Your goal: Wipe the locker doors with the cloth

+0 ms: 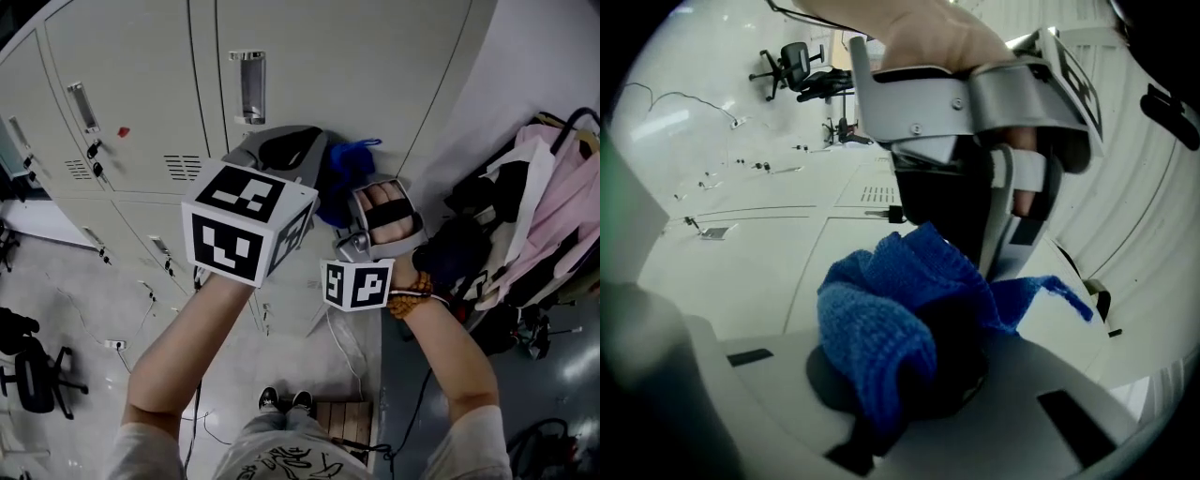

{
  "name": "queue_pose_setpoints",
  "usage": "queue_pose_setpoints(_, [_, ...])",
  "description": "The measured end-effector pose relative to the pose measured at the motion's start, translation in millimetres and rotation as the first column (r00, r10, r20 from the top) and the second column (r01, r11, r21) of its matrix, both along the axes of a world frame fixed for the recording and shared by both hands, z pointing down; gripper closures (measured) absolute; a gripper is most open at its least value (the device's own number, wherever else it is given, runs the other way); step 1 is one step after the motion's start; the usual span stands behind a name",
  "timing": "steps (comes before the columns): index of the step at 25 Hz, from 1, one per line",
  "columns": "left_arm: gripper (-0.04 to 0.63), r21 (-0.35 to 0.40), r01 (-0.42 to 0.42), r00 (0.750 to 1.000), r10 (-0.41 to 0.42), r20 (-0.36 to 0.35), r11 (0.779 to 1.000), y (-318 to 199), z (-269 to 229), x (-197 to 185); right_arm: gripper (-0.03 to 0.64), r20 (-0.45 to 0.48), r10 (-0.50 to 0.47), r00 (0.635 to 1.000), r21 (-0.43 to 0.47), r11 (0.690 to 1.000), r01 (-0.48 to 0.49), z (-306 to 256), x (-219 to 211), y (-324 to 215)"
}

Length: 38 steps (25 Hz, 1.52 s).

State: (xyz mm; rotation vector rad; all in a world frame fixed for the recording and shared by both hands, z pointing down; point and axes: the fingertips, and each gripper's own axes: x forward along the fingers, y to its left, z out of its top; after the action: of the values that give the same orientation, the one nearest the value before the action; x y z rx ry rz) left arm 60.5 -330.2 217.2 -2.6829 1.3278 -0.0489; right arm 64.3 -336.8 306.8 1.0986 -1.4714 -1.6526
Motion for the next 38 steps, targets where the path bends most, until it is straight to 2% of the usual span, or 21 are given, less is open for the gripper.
queue_pose_setpoints(7, [0.592,-0.027,-0.001,1.0,0.001,0.002,1.0,-3,21,10,0.583,-0.098,0.025,0.995,-0.042,0.999,-0.029,60,21,-1])
queue_pose_setpoints(12, [0.592,-0.01,-0.01,1.0,0.01,0.004,1.0,0,10,20,0.583,-0.101,0.066,0.993,-0.037,0.997,-0.07,48,51,1])
queue_pose_setpoints(20, [0.592,0.068,-0.029,1.0,0.029,-0.002,0.997,16,-41,27,0.583,-0.056,0.101,0.993,0.032,0.995,-0.099,-46,69,3])
queue_pose_setpoints(25, [0.592,0.12,-0.032,0.999,0.031,0.011,0.992,26,-79,23,0.583,-0.058,0.104,0.993,0.08,0.992,-0.099,-112,62,4])
queue_pose_setpoints(32, [0.592,0.179,-0.028,1.0,0.027,0.01,0.983,37,-126,6,0.583,0.034,0.076,0.997,0.119,0.99,-0.079,-208,50,5])
queue_pose_setpoints(38, [0.592,0.221,-0.024,1.0,0.024,0.005,0.975,43,-156,-5,0.583,0.043,0.059,0.997,0.158,0.985,-0.065,-260,38,3])
